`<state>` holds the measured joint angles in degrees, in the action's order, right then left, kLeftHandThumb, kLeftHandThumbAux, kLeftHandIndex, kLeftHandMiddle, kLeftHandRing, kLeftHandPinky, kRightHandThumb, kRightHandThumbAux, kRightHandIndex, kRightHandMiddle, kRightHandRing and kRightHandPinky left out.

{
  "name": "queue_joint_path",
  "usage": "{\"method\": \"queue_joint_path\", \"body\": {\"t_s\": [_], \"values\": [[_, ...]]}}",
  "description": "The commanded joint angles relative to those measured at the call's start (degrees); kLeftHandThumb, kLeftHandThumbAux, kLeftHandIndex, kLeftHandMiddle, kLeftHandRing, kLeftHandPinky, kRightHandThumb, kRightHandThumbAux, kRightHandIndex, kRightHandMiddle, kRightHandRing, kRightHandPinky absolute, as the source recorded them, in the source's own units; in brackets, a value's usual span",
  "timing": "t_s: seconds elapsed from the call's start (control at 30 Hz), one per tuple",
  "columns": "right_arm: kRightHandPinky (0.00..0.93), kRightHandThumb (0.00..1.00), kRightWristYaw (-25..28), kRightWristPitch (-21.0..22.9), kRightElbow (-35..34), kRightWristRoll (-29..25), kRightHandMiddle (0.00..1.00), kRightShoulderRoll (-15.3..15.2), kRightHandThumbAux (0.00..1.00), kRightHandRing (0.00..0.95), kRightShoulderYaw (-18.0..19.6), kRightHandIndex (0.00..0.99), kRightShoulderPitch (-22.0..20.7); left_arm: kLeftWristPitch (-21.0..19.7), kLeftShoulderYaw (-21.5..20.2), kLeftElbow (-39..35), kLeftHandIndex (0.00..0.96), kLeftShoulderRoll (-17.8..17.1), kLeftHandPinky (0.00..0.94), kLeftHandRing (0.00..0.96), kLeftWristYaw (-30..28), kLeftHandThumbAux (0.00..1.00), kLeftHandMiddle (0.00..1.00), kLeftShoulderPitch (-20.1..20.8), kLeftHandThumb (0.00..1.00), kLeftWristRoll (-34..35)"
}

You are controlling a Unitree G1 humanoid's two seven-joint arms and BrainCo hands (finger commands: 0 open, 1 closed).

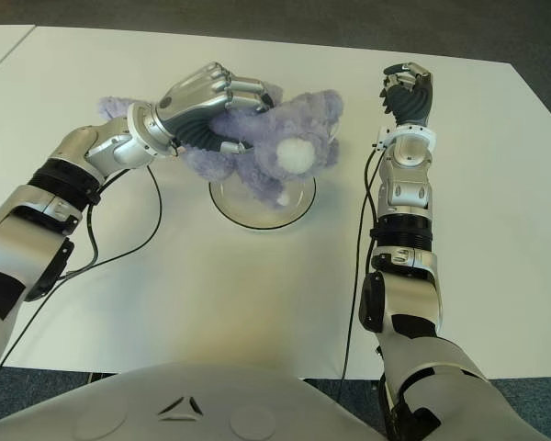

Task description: Put the doll into the plate.

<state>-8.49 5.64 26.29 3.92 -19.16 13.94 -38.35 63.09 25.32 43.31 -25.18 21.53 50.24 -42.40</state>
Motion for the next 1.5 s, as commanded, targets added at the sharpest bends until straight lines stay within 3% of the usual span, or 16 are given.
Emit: {"method": "queue_joint_path", "body": {"t_s": [0.03,0.37,1.0,1.5], "values": [[0.741,0.714,0.3,1.6,-0.2,-0.7,0.717,0.2,0.715,0.735,-0.2,0.435,1.1,-0.1,0.4,-0.7,0.404,-0.8,0.842,0.871,-3.4,0.666,0.545,-2.0,0.856,0.1],[0.743,0.714,0.2,2.1,-0.7,-0.4,0.720,0.1,0.715,0.736,-0.3,0.435,1.3,-1.2,2.2,-0.2,0.402,-0.3,0.835,0.868,-3.3,0.667,0.542,-4.3,0.855,-4.2],[0.745,0.715,0.7,2.7,-1.5,-0.6,0.718,-0.2,0.715,0.737,-0.1,0.435,1.6,-1.7,9.5,7.4,0.401,1.0,0.867,0.874,8.8,0.666,0.539,-2.2,0.855,-13.1],[0.736,0.714,0.8,3.3,-1.9,-0.7,0.712,-0.2,0.715,0.731,0.0,0.435,1.7,-0.7,14.6,11.2,0.411,0.9,0.847,0.861,11.3,0.665,0.531,0.0,0.854,-14.6]]}}
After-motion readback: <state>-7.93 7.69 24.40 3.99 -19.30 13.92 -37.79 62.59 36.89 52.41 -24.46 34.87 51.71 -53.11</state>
